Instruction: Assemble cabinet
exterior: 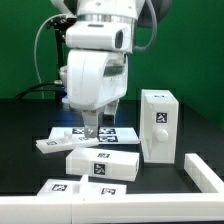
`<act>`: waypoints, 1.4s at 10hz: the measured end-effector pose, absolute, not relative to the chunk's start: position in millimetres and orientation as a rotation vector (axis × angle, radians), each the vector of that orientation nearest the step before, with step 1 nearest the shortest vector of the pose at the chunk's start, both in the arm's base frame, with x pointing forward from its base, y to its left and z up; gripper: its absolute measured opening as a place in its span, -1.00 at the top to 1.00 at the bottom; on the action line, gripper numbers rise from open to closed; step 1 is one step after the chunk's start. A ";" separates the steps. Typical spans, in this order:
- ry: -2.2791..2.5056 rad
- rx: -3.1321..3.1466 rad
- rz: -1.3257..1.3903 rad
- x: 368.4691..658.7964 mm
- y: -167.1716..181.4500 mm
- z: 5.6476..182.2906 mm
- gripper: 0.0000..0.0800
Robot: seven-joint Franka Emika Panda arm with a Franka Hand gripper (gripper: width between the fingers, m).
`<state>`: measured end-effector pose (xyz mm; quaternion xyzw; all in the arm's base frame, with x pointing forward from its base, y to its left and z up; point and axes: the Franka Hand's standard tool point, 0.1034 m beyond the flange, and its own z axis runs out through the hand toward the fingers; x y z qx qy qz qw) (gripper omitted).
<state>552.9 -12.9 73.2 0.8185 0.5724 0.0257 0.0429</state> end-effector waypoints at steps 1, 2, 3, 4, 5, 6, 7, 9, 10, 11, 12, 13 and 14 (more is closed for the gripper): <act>1.762 2.506 0.075 544.1 -9.4 64.4 -0.99; 1.758 2.507 0.072 546.6 -11.0 66.7 -0.99; 1.759 2.507 0.072 546.6 -10.9 66.4 -0.99; 1.759 2.508 0.069 545.9 -10.8 65.5 -0.99; 1.755 2.513 0.068 543.3 -10.2 64.2 -0.99; 1.759 2.522 0.060 530.2 -8.1 56.3 -0.99; 1.770 2.535 0.038 514.9 -6.5 44.1 -0.99; 1.780 2.537 0.046 508.8 -6.5 27.3 -0.99; 1.781 2.542 0.047 507.2 -7.8 19.4 -0.99; 1.780 2.543 0.047 509.2 -9.5 17.0 -0.99; 1.781 2.540 0.058 510.6 -10.5 13.5 -0.99; 1.774 2.552 0.044 509.9 -12.8 9.7 -0.99; 1.766 2.557 0.041 511.4 -12.5 10.3 -0.99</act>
Offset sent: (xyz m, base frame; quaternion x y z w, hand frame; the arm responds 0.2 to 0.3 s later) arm 0.0000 0.0000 0.0000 0.0000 0.0000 0.0000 1.0000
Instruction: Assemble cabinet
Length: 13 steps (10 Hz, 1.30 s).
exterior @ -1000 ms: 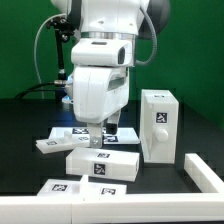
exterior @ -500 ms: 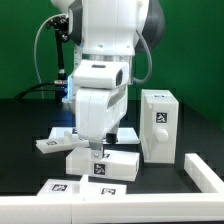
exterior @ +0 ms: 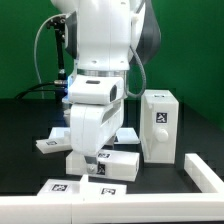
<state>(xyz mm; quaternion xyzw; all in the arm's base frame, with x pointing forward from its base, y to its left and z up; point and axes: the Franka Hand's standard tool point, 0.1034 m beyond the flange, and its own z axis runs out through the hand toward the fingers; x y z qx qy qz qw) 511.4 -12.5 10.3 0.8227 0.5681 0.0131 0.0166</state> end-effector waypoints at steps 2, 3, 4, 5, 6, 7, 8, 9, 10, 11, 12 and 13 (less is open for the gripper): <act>1.767 2.558 0.039 510.8 -12.4 9.8 -0.96; 1.767 2.558 0.040 510.9 -12.4 9.9 -0.50; 1.767 2.557 0.040 511.0 -12.5 10.0 -0.39; 1.787 2.542 0.037 510.8 -15.7 10.1 -0.39; 1.851 2.494 0.018 508.7 -33.1 10.7 -0.39; 1.924 2.435 -0.006 507.4 -56.2 14.4 -0.39; 1.956 2.407 -0.026 505.9 -81.3 17.2 -0.39; 1.983 2.391 -0.047 503.0 -101.0 16.2 -0.39; 2.012 2.369 -0.062 502.6 -120.9 16.5 -0.39; 2.009 2.373 -0.069 502.1 -139.1 14.5 -0.39; 2.004 2.379 -0.069 501.3 -139.3 12.9 -0.39; 2.007 2.377 -0.069 501.5 -138.4 12.9 -0.39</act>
Offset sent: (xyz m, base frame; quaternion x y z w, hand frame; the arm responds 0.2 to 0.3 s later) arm 0.0000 0.0000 0.0000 0.0000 0.0000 0.0000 1.0000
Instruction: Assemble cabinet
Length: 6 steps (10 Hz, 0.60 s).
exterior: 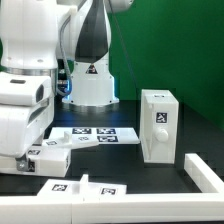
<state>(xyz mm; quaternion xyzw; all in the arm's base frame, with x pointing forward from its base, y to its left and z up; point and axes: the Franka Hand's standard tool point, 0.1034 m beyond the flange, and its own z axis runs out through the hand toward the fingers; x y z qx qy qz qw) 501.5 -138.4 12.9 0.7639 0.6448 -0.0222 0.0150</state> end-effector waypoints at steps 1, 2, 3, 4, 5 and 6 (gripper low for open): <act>2.006 2.378 -0.070 501.3 -138.7 12.7 -0.39; 2.006 2.378 -0.070 501.2 -138.7 12.6 -0.88; 2.006 2.378 -0.070 501.2 -138.7 12.5 -0.88; 2.006 2.378 -0.069 501.6 -138.4 12.9 -0.97; 1.863 2.476 -0.054 508.0 -133.2 18.7 -0.97; 1.736 2.550 -0.033 515.0 -123.5 25.8 -1.00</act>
Offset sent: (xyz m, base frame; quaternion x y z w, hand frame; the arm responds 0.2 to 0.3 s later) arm 0.0000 0.0000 0.0000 0.0000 0.0000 0.0000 1.0000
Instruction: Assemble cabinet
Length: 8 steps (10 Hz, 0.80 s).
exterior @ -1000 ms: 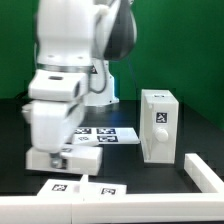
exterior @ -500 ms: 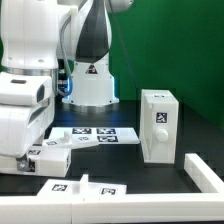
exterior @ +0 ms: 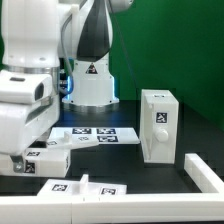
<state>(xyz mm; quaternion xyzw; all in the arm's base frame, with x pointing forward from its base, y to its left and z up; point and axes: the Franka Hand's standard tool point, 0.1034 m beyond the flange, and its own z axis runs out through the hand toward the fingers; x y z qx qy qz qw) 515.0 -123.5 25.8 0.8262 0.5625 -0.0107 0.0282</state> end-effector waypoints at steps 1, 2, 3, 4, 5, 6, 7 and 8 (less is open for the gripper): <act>1.611 2.619 -0.013 521.6 -112.6 30.2 -1.00; 1.452 2.705 -0.006 533.1 -100.4 35.5 -0.99; 1.363 2.747 -0.013 541.3 -87.5 37.8 -0.99; 1.428 2.713 -0.018 539.5 -89.2 36.0 -0.99; 1.424 2.715 -0.019 539.1 -90.6 35.9 -0.99; 1.426 2.714 -0.019 539.2 -89.9 35.9 -0.99; 1.320 2.762 0.001 544.5 -85.2 40.1 -0.99; 1.204 2.800 0.041 556.6 -72.8 50.7 -0.99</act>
Offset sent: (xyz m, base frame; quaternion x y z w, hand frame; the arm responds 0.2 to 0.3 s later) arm 0.0000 0.0000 0.0000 0.0000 0.0000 0.0000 1.0000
